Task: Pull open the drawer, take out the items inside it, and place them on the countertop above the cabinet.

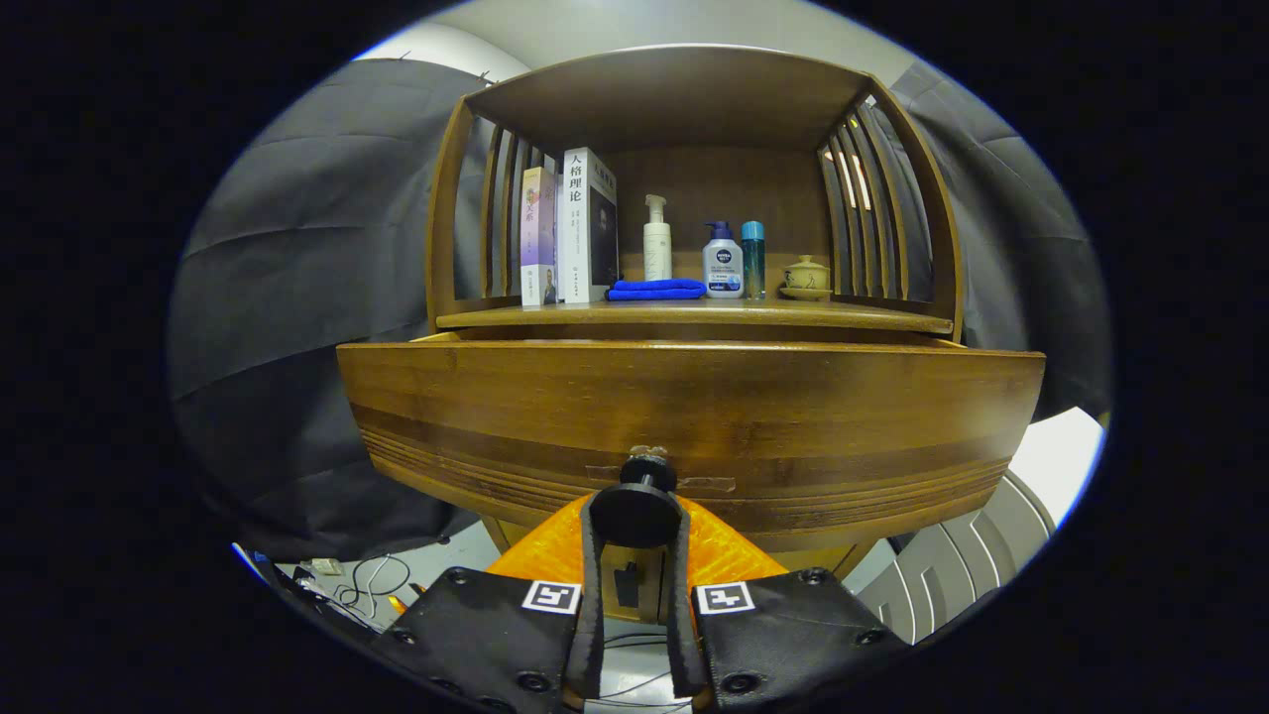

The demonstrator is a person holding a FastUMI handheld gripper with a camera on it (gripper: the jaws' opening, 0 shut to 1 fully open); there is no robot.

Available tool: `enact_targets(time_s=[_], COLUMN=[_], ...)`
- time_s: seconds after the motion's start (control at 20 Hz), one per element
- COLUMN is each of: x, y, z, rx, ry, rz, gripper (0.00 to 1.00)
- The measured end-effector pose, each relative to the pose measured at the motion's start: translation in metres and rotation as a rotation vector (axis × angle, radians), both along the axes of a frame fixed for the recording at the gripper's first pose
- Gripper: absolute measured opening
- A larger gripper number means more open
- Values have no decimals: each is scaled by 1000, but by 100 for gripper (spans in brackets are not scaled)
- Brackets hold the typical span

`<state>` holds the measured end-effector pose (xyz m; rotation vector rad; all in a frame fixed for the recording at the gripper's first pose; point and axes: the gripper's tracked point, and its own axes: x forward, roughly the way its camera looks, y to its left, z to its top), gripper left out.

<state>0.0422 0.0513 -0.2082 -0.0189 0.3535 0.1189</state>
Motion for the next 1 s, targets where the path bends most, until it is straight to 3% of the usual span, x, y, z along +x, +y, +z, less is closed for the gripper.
enact_targets(time_s=[1.0], x=[-89], y=[14], z=[-10], rx=[-63], ry=[29], rz=[131], gripper=[29])
